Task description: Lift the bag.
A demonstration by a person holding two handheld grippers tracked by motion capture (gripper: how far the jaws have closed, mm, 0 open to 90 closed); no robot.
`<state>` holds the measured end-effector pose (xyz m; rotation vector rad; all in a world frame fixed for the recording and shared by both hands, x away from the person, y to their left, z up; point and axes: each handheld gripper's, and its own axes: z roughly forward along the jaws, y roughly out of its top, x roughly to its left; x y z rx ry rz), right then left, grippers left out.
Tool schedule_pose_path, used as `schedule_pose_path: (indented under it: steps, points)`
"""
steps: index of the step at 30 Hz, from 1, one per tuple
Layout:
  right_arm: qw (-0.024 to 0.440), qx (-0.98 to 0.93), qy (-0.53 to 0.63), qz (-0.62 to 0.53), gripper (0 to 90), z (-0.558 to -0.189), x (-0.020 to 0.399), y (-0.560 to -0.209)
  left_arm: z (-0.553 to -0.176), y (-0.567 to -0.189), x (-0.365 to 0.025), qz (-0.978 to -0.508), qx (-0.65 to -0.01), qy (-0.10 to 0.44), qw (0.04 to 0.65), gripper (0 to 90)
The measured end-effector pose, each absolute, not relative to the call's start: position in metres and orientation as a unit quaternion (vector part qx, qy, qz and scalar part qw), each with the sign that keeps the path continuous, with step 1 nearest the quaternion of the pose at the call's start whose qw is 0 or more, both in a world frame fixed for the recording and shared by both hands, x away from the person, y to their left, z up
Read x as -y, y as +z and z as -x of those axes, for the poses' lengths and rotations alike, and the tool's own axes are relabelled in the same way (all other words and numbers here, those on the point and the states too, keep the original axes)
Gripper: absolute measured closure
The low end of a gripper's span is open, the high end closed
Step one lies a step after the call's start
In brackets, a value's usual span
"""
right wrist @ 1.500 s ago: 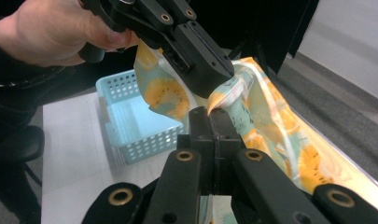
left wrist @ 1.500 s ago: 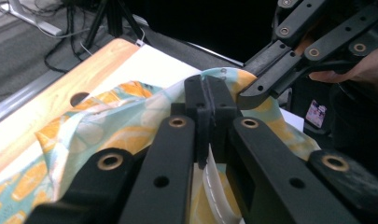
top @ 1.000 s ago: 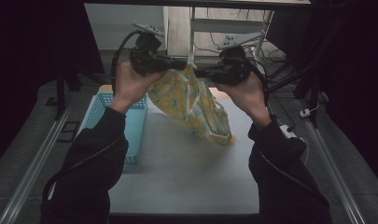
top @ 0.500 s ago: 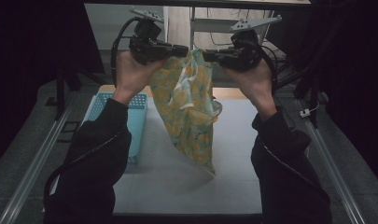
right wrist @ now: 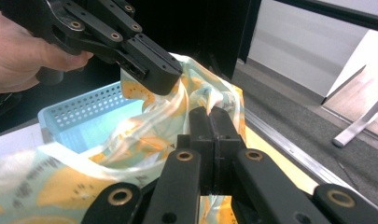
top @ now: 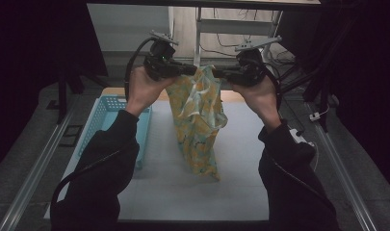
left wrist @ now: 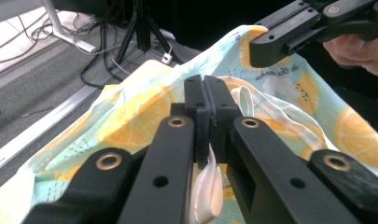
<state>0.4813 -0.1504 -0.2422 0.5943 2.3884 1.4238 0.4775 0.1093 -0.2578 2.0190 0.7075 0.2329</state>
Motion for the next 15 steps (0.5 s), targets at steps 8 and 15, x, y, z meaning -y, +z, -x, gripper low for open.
schedule_pose_path:
  steps: [8, 15]
  points:
    - [0.141, -0.84, 0.484, -0.203, 90.0, -0.483, 0.152, -0.263, -0.483, -0.283, -0.106, -0.835, -0.292, 0.08, 0.459, 88.6]
    - [0.126, -0.845, 0.478, -0.201, 89.6, -0.485, 0.15, -0.283, -0.485, -0.309, -0.106, -0.843, -0.295, 0.065, 0.446, 88.3]
